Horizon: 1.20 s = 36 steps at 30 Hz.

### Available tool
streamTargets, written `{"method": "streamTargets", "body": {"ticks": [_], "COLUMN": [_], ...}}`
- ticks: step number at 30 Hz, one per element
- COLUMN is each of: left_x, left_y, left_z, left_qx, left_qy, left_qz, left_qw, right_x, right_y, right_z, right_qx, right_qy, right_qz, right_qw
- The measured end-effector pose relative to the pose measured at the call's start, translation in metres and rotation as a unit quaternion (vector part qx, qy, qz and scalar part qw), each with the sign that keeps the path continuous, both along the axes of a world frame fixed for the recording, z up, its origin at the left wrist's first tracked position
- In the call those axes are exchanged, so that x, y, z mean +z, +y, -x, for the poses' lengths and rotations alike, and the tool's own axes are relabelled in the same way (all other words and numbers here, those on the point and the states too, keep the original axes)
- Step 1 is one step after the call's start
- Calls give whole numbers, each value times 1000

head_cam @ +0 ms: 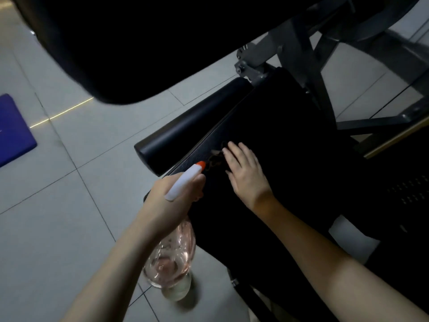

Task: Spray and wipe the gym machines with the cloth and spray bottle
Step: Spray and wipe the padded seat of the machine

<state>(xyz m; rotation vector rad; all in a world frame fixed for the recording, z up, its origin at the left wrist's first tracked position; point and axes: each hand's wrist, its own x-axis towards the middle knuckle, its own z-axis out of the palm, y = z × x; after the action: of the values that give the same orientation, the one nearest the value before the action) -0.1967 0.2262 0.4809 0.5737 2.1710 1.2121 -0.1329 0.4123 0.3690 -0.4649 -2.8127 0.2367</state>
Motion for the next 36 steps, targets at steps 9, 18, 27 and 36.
{"method": "streamTargets", "body": {"ticks": [9, 18, 27, 36], "left_x": [-6, -2, 4, 8], "left_y": [40, 61, 65, 99], "left_z": [15, 28, 53, 54], "left_qx": [-7, -26, -50, -45], "left_qy": [15, -4, -20, -50], "left_qz": [0, 5, 20, -36], "left_qw": [1000, 1000, 998, 997], "right_x": [0, -6, -3, -1], "right_y": [18, 22, 20, 18], "right_z": [2, -1, -2, -2], "right_qx": [-65, -45, -52, -62], "right_qy": [44, 48, 47, 43], "right_qz": [22, -6, 11, 9], "right_qw": [997, 998, 997, 997]}}
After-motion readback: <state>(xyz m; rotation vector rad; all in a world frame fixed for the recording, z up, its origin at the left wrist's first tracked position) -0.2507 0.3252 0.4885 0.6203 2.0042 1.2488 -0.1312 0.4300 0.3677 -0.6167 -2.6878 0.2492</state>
